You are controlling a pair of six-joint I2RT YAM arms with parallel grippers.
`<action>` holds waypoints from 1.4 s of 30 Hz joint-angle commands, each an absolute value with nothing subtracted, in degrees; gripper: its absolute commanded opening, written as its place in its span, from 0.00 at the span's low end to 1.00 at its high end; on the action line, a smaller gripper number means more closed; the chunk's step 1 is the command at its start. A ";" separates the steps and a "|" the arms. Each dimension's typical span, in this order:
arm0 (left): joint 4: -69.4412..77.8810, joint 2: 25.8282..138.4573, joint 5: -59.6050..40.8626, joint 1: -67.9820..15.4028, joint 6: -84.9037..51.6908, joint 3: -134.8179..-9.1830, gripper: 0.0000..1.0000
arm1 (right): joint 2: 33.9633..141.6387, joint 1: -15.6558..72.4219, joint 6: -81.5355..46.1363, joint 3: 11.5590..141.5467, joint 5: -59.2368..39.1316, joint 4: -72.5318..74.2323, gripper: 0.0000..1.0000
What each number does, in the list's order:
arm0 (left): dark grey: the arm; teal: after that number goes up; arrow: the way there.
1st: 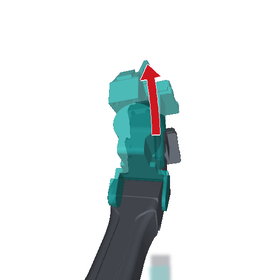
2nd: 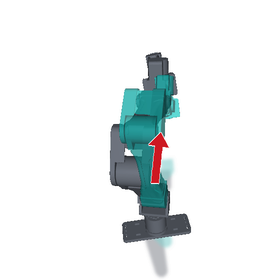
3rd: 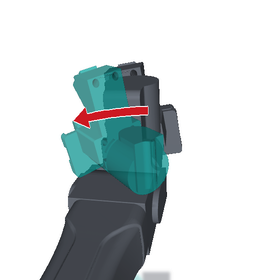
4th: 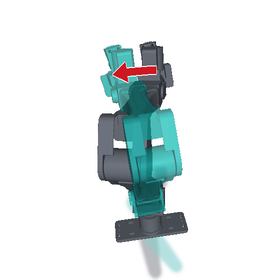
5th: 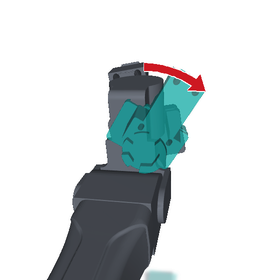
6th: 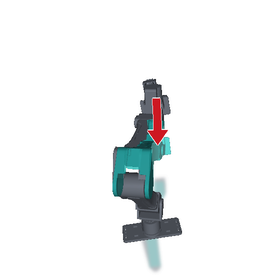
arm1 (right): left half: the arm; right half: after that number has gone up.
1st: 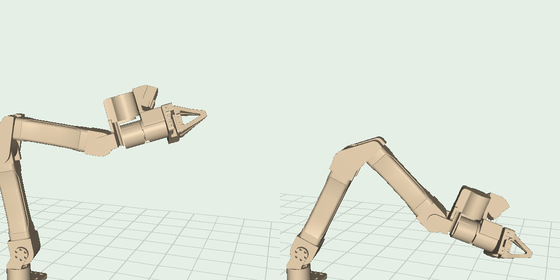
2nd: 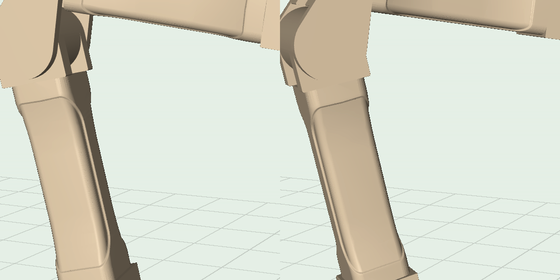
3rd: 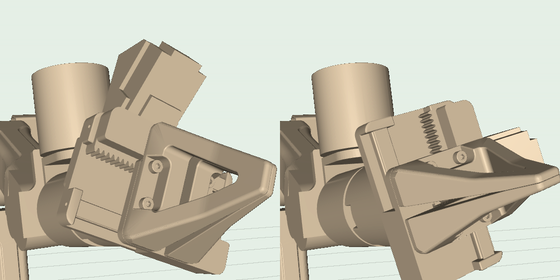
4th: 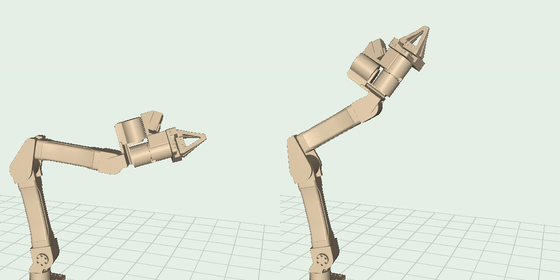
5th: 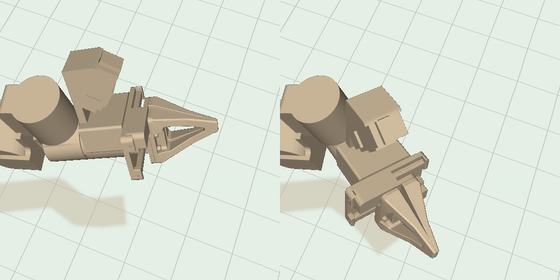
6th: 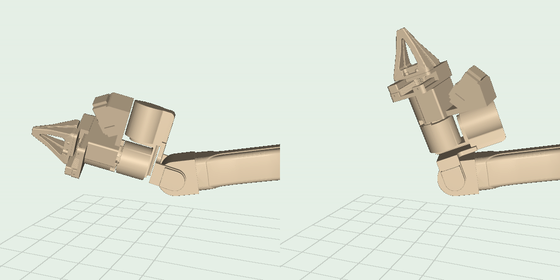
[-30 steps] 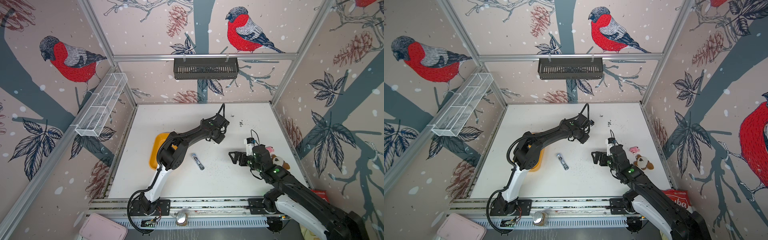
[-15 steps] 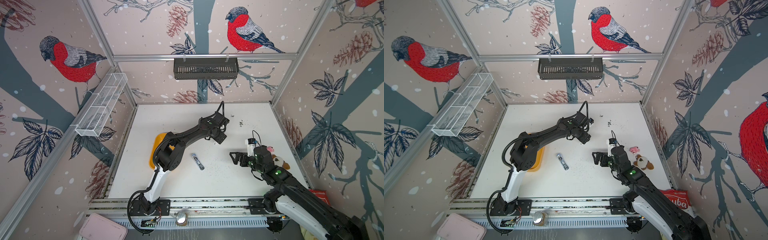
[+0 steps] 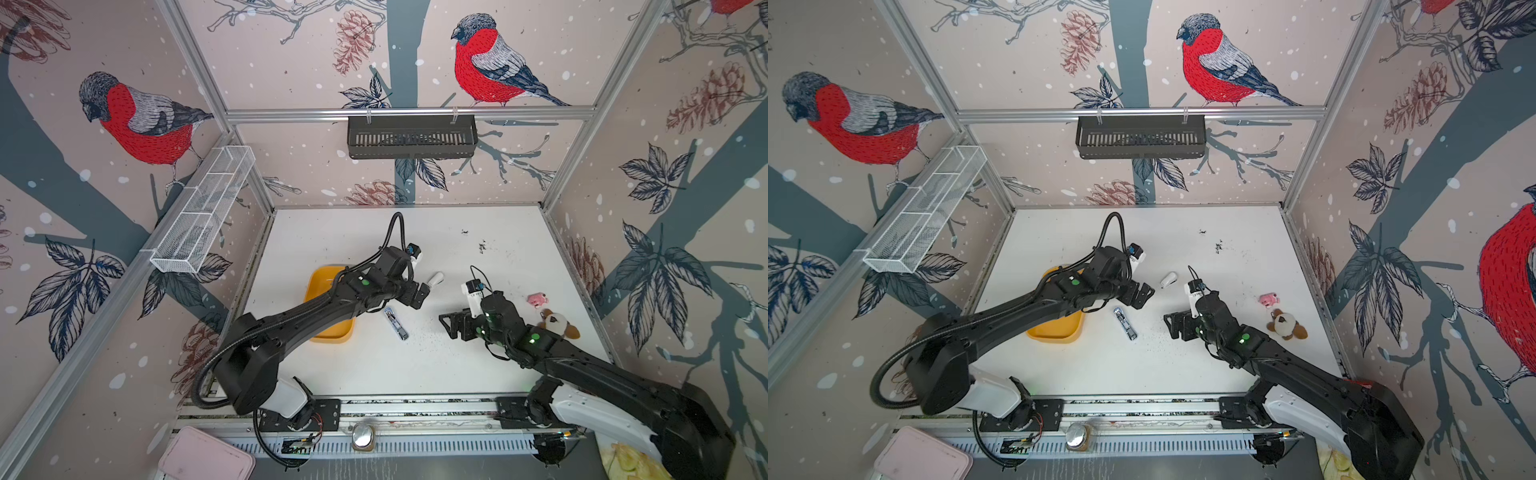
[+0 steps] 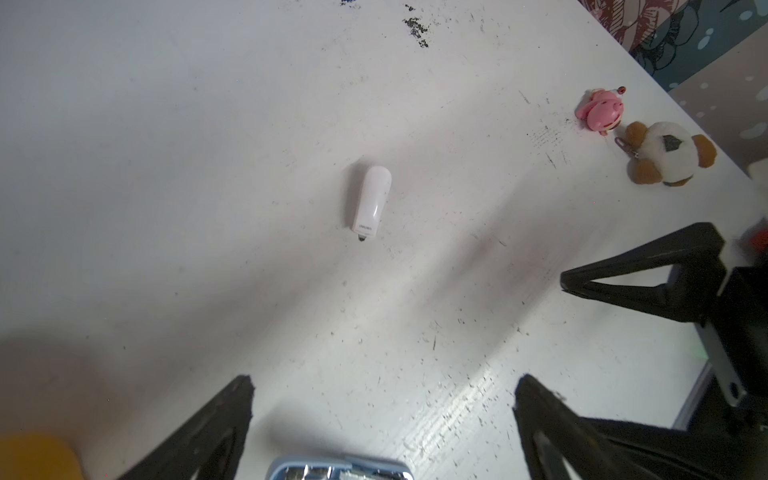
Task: Load the staples into the stapler
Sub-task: 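Move both grippers toward the open light-blue stapler near the yellow tray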
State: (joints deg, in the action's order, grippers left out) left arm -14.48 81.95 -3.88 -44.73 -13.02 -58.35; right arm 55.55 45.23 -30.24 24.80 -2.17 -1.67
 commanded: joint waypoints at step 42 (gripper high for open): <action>-3.79 47.82 -13.97 -21.97 -29.24 -31.91 0.98 | 95.61 65.83 -21.82 43.74 14.03 2.48 0.28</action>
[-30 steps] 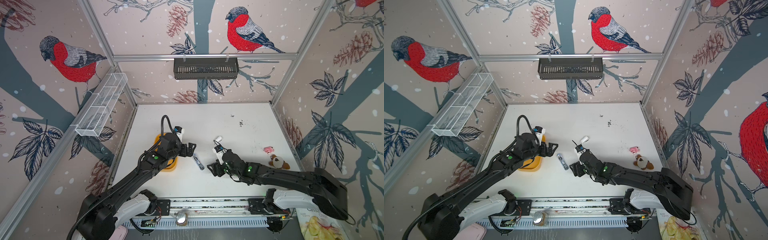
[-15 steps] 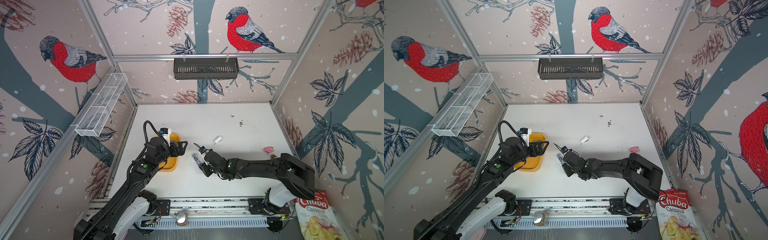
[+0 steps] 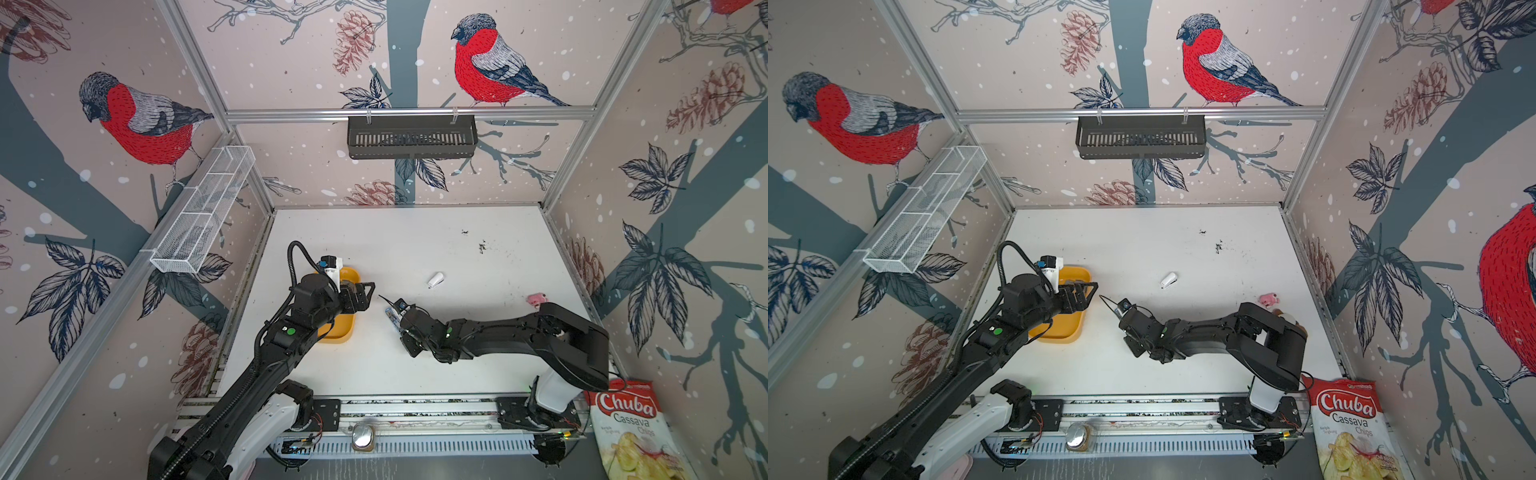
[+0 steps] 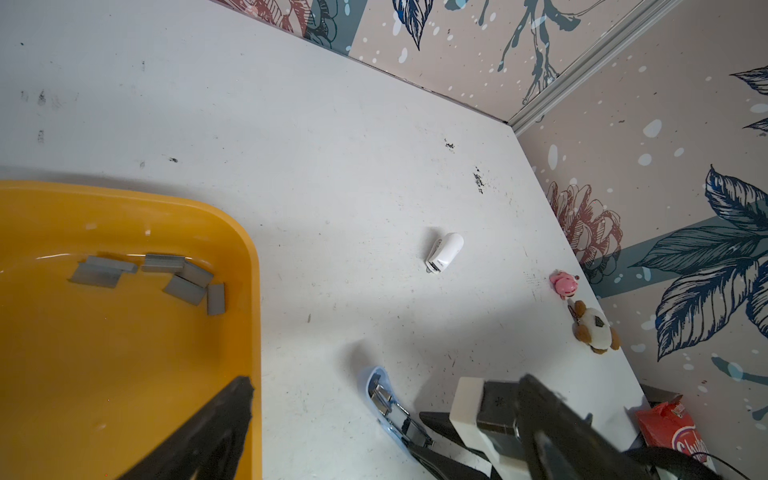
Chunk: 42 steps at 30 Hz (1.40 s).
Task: Load the staples into the stapler
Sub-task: 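Move both grippers toward the open light-blue stapler near the yellow tray, then lower right gripper fingers into the blue stapler channel while left gripper reaches its lid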
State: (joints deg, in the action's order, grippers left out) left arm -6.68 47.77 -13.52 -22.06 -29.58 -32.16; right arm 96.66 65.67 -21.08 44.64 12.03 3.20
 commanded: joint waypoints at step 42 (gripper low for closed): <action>-13.85 53.35 -13.67 -42.50 -32.62 -29.75 0.98 | 75.11 45.07 -24.44 31.79 -13.27 12.32 0.28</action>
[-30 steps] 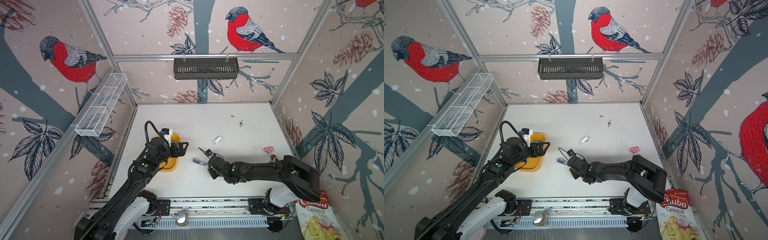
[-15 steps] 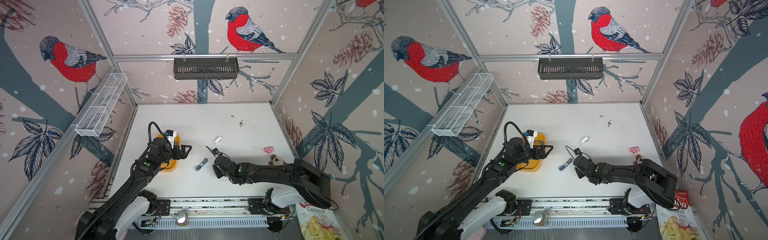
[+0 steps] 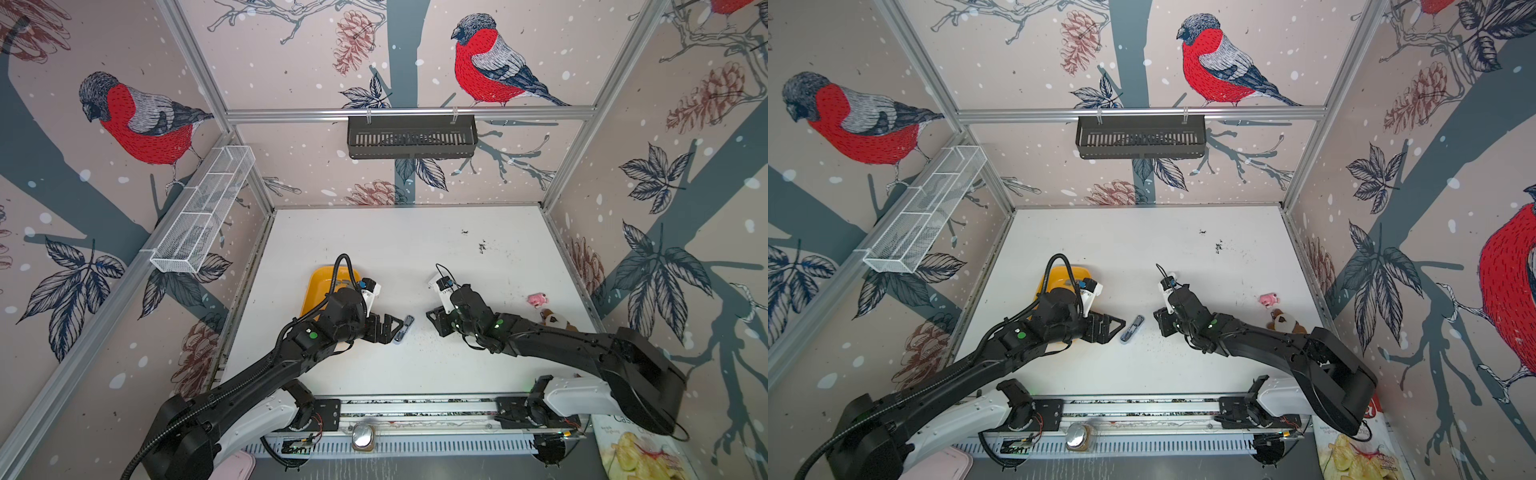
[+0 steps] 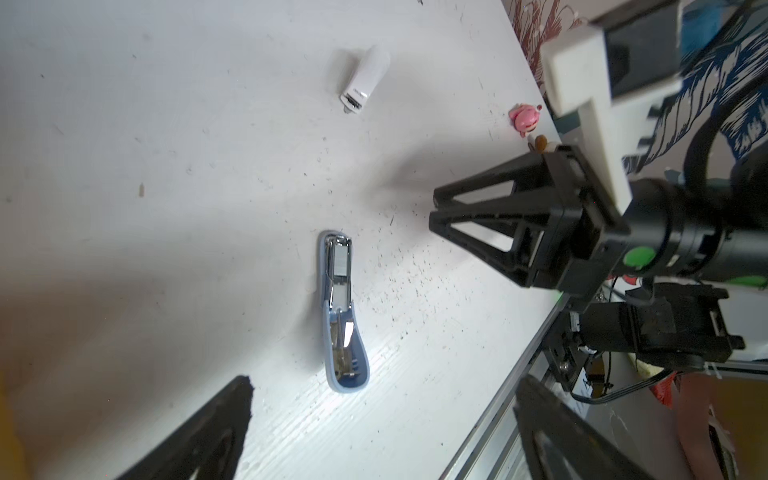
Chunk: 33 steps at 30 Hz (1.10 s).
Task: Load the staples into the stapler
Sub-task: 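Lower right gripper fingers into the blue stapler channel while left gripper reaches its lid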
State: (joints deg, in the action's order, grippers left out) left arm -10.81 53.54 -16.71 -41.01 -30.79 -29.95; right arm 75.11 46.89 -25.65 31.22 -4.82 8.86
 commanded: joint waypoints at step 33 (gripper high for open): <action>-2.60 61.38 -20.40 -48.26 -49.70 -24.26 0.86 | 96.33 44.82 -21.65 39.73 -20.30 22.04 0.19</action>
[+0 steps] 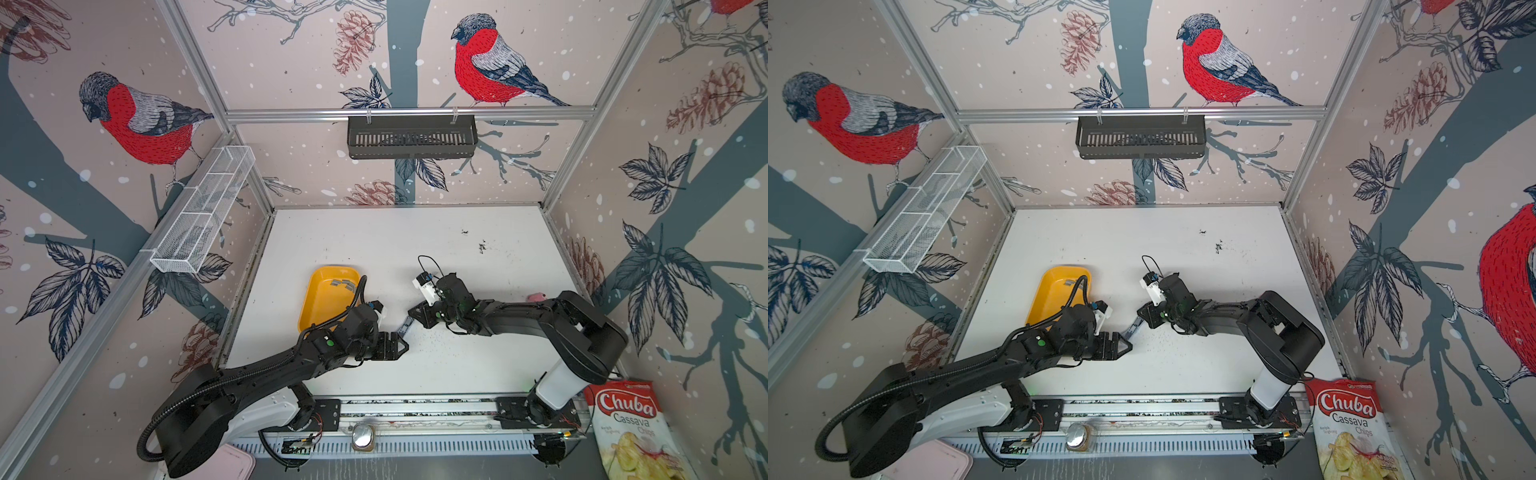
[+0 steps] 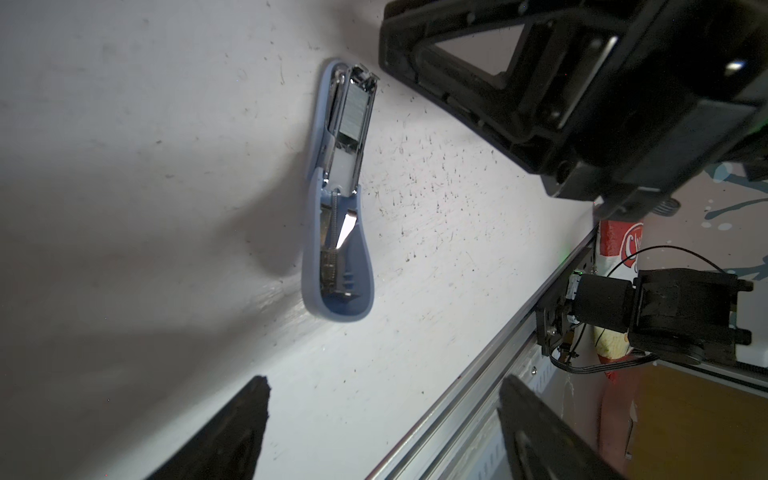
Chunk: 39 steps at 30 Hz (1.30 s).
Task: Load the staples into the stapler
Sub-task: 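Lower right gripper fingers into the blue stapler channel while left gripper reaches its lid, then push the blue stapler's raised lid down with the left gripper while right holds base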
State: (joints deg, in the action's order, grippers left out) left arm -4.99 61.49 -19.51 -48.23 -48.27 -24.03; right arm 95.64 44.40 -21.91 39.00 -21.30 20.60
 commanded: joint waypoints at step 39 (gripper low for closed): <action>-12.20 62.31 -24.25 -43.80 -53.00 -28.91 0.79 | 96.76 50.25 -21.47 39.13 -7.71 20.29 0.08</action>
State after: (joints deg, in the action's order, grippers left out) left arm -8.54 62.67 -22.57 -44.60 -53.49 -29.28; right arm 96.97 50.04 -21.87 39.18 -8.84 20.25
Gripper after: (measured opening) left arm 0.790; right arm 0.081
